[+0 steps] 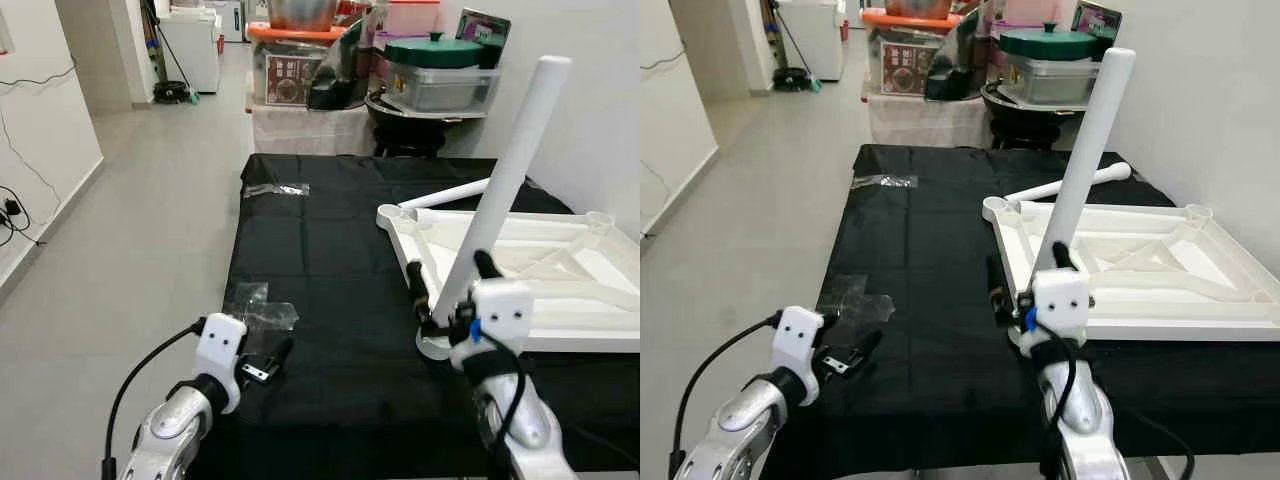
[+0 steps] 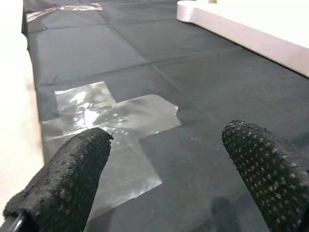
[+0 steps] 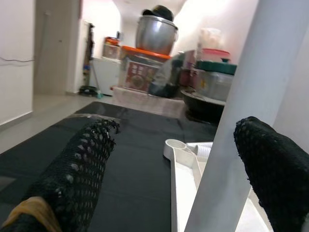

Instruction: Building children table

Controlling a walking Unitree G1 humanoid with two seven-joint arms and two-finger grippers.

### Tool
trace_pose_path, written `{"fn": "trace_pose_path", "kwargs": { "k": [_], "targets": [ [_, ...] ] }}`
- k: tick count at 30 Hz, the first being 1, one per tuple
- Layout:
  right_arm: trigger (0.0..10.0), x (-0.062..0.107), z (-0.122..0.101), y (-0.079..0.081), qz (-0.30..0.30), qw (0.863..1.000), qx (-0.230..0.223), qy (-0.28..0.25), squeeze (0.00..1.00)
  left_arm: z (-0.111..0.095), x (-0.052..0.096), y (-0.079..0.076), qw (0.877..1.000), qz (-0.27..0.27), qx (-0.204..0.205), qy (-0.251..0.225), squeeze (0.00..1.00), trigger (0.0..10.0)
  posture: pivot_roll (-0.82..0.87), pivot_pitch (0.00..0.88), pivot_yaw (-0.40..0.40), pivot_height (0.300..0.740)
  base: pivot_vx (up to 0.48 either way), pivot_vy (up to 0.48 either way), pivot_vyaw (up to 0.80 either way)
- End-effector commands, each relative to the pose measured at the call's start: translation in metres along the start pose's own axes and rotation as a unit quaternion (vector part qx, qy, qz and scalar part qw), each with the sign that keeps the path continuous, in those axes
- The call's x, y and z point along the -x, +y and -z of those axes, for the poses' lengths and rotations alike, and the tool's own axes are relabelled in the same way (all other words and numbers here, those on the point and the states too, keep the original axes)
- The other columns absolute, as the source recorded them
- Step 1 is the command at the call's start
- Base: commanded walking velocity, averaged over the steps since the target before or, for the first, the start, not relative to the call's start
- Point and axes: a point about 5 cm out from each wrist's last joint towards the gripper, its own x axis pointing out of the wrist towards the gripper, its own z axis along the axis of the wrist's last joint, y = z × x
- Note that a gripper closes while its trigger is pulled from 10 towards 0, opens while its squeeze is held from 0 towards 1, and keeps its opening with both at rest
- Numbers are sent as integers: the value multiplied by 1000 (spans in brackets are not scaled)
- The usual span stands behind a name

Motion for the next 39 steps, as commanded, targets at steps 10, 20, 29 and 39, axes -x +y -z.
{"fn": "trace_pose_path", "kwargs": {
  "k": [10,20,29,39],
  "targets": [
    [10000,8,10,-3,-17,996,72,58,0,-4,0,1,1000,-10,3,-8,0,10000,2,0,-42,740,0,0,0],
    [10000,-1,43,2,23,978,13,205,0,-13,0,14,997,-65,0,-29,0,10000,18,0,-56,740,0,0,0],
    [10000,-6,11,9,4,992,72,106,0,-14,10,19,994,-100,5,-35,0,10000,14,0,-53,740,0,0,0],
    [10000,-3,-4,20,-125,991,-2,46,0,-15,15,17,993,-108,5,-39,0,10000,23,0,-55,740,0,0,0]
  ]
}}
